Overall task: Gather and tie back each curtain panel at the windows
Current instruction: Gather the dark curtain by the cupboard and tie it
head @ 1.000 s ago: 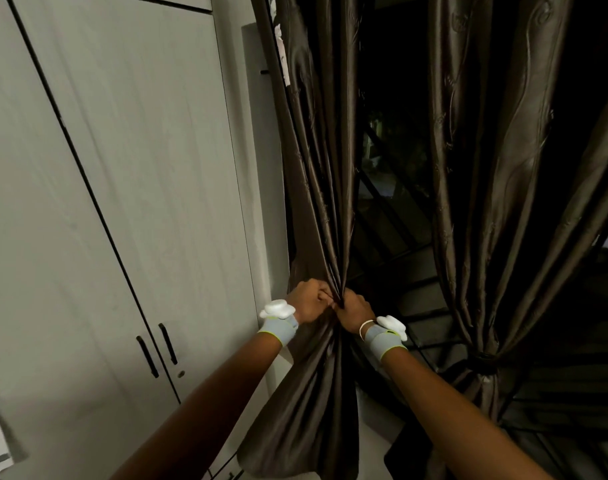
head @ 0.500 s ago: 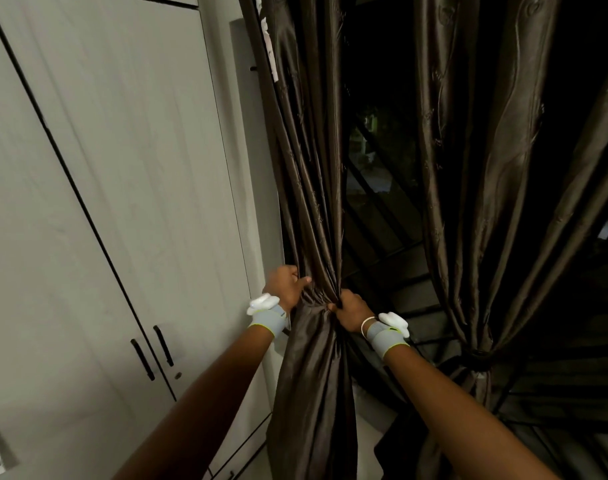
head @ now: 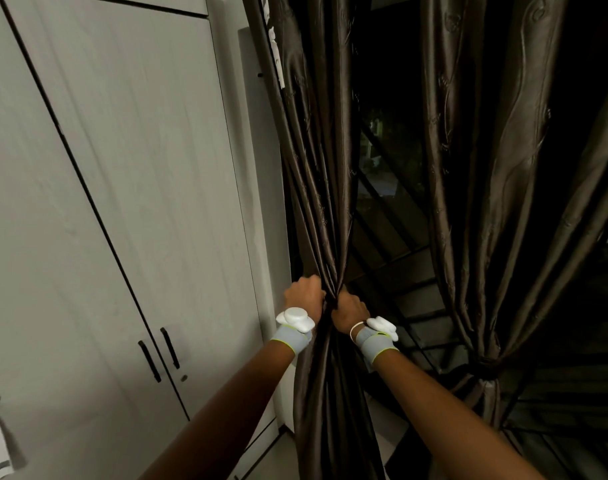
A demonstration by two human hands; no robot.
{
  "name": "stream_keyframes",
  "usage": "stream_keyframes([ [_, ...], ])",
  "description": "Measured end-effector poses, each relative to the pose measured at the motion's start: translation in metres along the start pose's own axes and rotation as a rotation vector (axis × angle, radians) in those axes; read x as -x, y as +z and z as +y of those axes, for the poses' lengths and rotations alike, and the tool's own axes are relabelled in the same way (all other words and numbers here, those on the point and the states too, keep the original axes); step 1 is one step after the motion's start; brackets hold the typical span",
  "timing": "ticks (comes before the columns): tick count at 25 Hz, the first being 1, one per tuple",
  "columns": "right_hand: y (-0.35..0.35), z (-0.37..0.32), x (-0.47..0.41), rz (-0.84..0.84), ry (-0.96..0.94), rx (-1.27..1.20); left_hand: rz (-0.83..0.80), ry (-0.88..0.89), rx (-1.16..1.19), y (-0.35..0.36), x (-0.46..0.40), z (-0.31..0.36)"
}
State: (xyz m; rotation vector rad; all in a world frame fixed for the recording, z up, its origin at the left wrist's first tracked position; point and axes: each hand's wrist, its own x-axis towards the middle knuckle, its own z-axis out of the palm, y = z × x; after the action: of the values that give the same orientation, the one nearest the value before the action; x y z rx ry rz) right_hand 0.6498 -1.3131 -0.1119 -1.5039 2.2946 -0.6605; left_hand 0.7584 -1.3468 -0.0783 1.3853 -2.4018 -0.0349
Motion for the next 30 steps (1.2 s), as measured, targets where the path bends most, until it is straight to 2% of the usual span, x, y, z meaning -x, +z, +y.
stream_keyframes([
  [5, -0.002, -0.004, -0.002, -0.171, -0.141, -0.163, -0.061, -0.008, 0.073, -0.003, -0.002, 0.004],
  [10, 0.004, 0.016, -0.013, -0.064, 0.015, -0.12, -0.262, 0.027, 0.487, 0.011, -0.014, -0.015],
  [13, 0.004, 0.021, -0.015, -0.09, 0.017, -0.143, -0.134, -0.166, 0.725, 0.006, -0.012, -0.022],
  [16, 0.007, 0.02, -0.013, -0.123, -0.009, -0.174, 0.0, -0.248, 0.658, 0.0, -0.017, -0.023],
  [18, 0.008, 0.021, -0.012, -0.125, -0.01, -0.177, -0.005, -0.244, 0.577, -0.005, -0.021, -0.026],
  [23, 0.006, 0.02, -0.009, -0.081, -0.018, -0.097, -0.03, -0.179, 0.559, -0.011, -0.02, -0.042],
  [27, 0.003, 0.012, -0.013, -0.162, -0.065, -0.052, -0.064, -0.058, 0.456, -0.015, -0.021, -0.036],
  [30, -0.002, -0.003, -0.007, -0.214, -0.127, -0.157, -0.049, -0.045, 0.414, -0.01, -0.021, -0.032],
])
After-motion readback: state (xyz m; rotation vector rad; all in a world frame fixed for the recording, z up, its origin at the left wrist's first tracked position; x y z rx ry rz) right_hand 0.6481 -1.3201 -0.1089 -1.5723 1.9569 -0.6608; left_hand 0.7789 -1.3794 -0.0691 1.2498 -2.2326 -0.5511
